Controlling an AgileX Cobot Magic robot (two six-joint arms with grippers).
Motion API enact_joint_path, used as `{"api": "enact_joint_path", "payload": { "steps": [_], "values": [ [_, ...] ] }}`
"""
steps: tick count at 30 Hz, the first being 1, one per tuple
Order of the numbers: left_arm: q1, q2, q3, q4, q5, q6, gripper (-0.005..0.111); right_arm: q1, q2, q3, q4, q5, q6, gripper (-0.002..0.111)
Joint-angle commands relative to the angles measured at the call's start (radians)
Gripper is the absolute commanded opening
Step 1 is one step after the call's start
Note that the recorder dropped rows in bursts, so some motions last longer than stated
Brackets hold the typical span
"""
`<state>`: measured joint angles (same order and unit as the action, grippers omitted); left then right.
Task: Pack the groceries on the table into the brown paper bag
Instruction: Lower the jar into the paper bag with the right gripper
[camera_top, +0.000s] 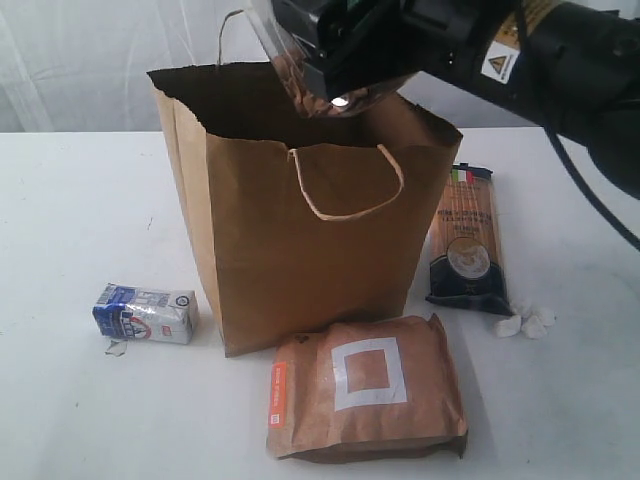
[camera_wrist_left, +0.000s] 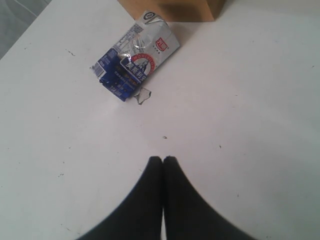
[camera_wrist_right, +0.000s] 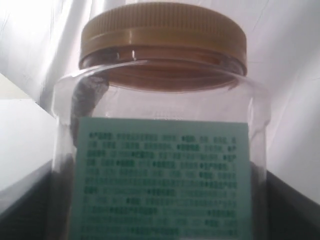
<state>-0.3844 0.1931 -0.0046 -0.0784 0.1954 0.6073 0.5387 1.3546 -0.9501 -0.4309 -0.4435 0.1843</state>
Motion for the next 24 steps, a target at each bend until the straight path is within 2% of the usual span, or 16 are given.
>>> {"api": "enact_joint_path", "payload": {
  "steps": [1,17,22,23,24],
  "values": [
    [0.002,-0.007,0.005,-0.003,-0.001,-0.006,0.0,0.001,0.043,-0.04,-0.014,-0.009,0.0,0.0],
    [0.002,-0.007,0.005,-0.003,-0.001,-0.006,0.0,0.001,0.096,-0.049,-0.014,0.051,-0.004,0.002],
    [0.002,-0.007,0.005,-0.003,-0.001,-0.006,0.0,0.001,0.096,-0.061,-0.007,0.096,0.004,0.02],
    [0.002,-0.007,0.005,-0.003,-0.001,-0.006,0.0,0.001,0.096,-0.063,-0.007,0.103,0.016,0.034],
    [0.002,-0.007,0.005,-0.003,-0.001,-0.006,0.0,0.001,0.093,-0.063,-0.007,0.103,0.034,0.041]
  ]
}}
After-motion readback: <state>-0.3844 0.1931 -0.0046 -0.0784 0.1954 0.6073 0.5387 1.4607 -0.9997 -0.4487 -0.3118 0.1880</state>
